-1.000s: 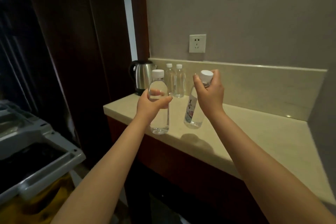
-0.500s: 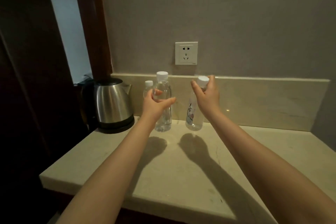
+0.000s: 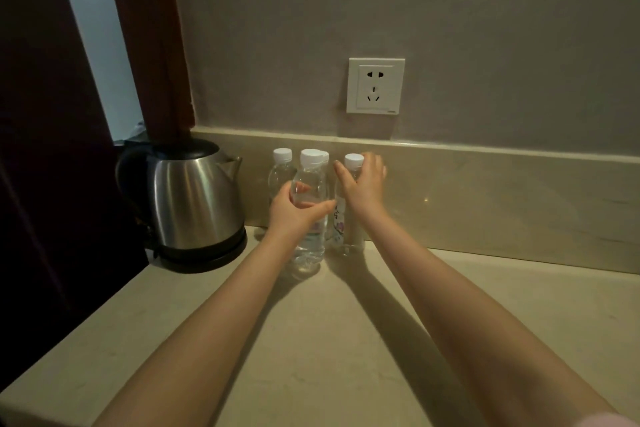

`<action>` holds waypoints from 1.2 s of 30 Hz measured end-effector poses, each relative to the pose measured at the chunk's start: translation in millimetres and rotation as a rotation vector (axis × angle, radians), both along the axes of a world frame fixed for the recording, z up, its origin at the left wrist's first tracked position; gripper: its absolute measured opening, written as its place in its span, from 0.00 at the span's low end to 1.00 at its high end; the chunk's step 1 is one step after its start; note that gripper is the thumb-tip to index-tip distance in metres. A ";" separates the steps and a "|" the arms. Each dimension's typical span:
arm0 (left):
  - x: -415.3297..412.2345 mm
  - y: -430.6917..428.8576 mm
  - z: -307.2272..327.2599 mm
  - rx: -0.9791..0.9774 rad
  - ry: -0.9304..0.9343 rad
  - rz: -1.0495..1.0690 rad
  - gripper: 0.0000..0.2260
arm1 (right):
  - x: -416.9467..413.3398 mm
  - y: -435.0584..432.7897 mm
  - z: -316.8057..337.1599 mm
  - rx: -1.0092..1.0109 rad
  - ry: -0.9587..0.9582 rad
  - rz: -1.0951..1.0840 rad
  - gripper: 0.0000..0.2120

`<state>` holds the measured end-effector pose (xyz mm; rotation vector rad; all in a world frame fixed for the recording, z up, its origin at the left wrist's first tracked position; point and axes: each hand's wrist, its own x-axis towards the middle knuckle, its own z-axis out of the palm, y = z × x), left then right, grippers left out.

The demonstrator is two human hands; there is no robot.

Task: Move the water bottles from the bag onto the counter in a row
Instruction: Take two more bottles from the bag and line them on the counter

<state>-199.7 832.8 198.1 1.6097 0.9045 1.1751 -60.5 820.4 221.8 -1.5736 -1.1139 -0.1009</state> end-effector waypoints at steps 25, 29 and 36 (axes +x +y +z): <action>77.5 -43.7 10.1 0.036 0.092 -0.452 0.27 | 37.1 -102.8 58.8 -0.225 -0.308 0.102 0.14; 68.5 -34.3 31.1 0.427 0.210 -0.265 0.24 | 57.1 -93.7 63.2 -0.148 -0.260 -0.017 0.15; 48.5 10.1 62.1 0.771 0.411 0.057 0.16 | 70.3 -53.6 47.1 -0.286 -0.353 -0.139 0.13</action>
